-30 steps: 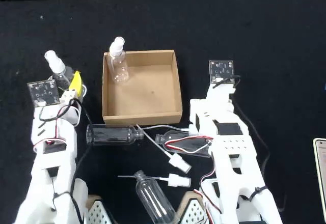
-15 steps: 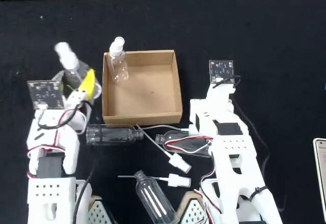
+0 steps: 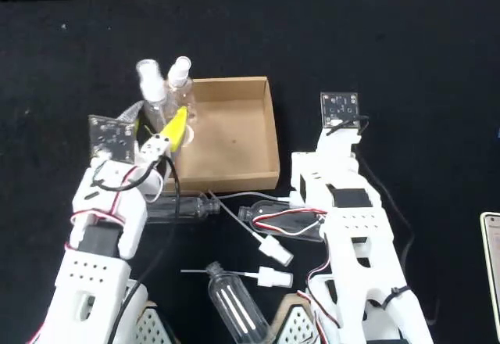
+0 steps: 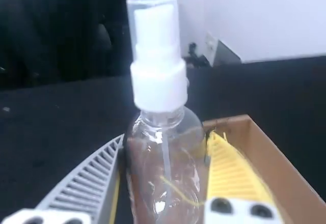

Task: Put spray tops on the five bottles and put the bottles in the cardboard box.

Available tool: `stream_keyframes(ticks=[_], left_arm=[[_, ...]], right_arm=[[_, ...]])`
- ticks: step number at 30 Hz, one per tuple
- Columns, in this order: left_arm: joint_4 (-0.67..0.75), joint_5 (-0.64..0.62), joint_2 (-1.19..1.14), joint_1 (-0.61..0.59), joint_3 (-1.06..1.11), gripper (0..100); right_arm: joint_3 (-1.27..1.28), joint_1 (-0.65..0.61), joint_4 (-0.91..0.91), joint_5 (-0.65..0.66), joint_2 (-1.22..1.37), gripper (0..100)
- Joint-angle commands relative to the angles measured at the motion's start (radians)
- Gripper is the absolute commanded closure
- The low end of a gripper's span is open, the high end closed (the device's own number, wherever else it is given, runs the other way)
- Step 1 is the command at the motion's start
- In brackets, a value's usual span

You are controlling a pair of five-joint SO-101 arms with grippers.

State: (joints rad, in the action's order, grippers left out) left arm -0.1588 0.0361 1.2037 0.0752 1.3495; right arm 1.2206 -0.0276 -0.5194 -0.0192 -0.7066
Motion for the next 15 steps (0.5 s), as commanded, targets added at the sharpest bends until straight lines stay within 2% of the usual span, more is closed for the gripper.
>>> stream_keyframes(ticks=[1,15], left_arm=[[0.091,0.008,-0.061,0.013,-0.012,86],[0.304,0.009,-0.347,-0.008,-0.010,86]], right_arm=[[-0.030,-0.014,0.000,0.005,-0.051,79.0],[-0.030,-0.012,0.000,0.005,-0.051,79.0]])
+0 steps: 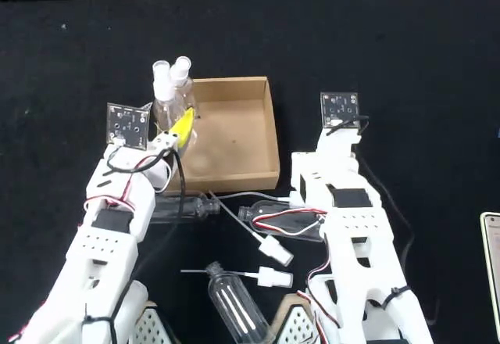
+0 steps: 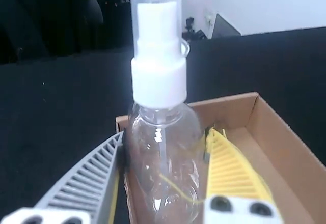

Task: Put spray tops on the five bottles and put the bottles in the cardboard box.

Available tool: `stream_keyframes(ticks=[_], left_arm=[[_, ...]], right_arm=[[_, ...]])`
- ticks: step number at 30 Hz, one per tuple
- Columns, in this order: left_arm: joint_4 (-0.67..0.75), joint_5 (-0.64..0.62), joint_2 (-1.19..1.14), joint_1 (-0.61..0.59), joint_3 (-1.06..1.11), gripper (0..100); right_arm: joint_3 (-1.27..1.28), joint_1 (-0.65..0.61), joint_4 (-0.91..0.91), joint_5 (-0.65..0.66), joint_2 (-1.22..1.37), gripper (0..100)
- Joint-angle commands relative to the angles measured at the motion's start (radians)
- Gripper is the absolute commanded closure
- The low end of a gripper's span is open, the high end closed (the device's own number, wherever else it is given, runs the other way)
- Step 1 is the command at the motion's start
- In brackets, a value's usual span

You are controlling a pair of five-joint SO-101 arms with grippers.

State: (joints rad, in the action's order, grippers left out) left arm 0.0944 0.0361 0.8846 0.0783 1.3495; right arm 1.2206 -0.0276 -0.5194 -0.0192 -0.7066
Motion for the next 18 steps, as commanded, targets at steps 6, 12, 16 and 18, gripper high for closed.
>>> stream_keyframes(ticks=[6,12,16,18], left_arm=[[0.110,0.009,-0.140,-0.012,-0.010,86],[0.224,0.009,-0.233,-0.013,0.024,86],[0.353,0.012,-0.264,-0.013,0.079,86],[0.384,0.052,-0.267,-0.013,0.094,86]], right_arm=[[-0.030,-0.012,0.000,0.005,-0.051,79.0],[-0.030,-0.012,0.000,0.005,-0.051,79.0],[-0.030,-0.012,0.000,0.005,-0.051,79.0],[-0.030,-0.012,0.000,0.005,-0.051,79.0]])
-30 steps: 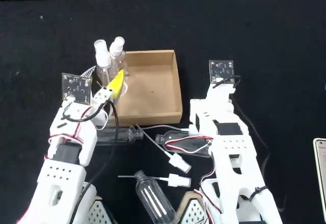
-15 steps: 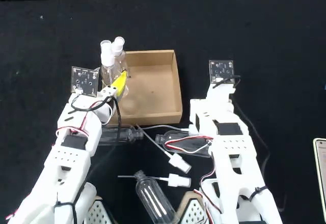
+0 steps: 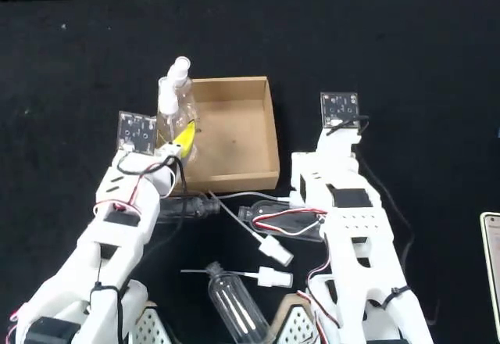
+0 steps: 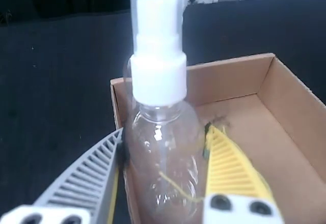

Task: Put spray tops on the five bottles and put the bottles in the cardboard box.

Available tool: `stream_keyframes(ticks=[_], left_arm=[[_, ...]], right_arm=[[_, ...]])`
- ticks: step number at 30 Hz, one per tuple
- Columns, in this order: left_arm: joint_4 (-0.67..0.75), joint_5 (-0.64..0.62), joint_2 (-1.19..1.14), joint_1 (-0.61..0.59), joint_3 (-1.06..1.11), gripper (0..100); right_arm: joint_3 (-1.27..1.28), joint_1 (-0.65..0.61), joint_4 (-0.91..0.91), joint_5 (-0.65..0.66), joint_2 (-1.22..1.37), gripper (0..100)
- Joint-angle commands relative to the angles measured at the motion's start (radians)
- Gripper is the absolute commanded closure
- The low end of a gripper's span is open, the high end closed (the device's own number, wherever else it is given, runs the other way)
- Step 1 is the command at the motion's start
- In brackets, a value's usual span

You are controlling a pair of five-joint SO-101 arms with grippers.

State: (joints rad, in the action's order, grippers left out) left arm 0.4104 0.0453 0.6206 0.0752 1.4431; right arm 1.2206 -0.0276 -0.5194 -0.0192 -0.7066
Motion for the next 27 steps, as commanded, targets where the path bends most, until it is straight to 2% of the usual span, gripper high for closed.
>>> stream_keyframes(ticks=[1,7,12,27], left_arm=[[0.068,0.061,-0.003,-0.010,0.004,86],[0.064,0.075,-0.003,-0.010,0.004,85],[0.064,0.074,-0.003,-0.010,0.004,78],[0.063,0.083,-0.002,-0.012,-0.002,75]], right_arm=[[-0.030,-0.012,0.000,0.005,-0.051,79.0],[-0.030,-0.012,0.000,0.005,-0.051,79.0],[-0.030,-0.012,0.000,0.005,-0.051,79.0],[-0.030,-0.012,0.000,0.005,-0.051,79.0]])
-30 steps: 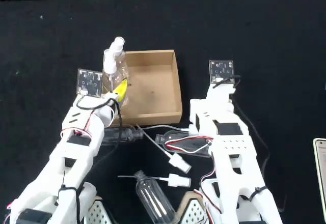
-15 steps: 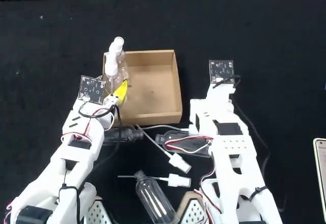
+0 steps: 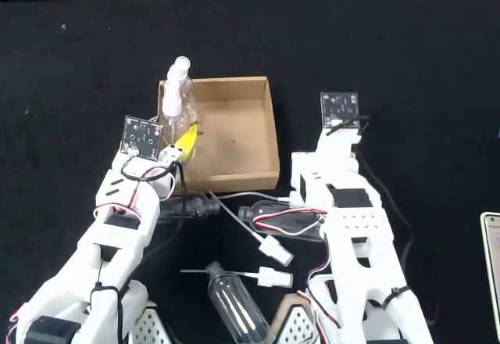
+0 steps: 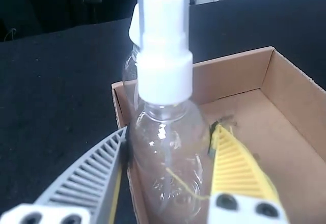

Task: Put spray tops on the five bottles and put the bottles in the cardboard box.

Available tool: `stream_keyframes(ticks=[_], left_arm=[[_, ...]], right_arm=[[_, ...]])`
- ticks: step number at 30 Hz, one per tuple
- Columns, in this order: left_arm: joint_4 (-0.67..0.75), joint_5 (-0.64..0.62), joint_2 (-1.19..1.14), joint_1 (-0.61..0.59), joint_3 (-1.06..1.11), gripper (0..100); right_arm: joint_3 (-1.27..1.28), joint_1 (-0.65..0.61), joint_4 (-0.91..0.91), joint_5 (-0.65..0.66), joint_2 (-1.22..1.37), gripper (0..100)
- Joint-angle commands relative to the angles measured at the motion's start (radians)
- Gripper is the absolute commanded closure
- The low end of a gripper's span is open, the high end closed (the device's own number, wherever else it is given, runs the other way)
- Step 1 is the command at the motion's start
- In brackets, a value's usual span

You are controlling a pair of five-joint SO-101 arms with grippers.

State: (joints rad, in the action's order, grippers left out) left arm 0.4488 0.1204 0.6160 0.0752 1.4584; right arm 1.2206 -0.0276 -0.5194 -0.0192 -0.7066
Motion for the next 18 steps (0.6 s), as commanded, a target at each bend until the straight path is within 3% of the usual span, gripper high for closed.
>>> stream_keyframes(ticks=[1,18], left_arm=[[0.025,0.008,0.003,-0.012,-0.016,74],[0.023,0.006,0.048,-0.041,-0.015,73]], right_arm=[[-0.030,-0.012,0.000,0.005,-0.051,79.0],[-0.030,-0.012,0.000,0.005,-0.051,79.0]])
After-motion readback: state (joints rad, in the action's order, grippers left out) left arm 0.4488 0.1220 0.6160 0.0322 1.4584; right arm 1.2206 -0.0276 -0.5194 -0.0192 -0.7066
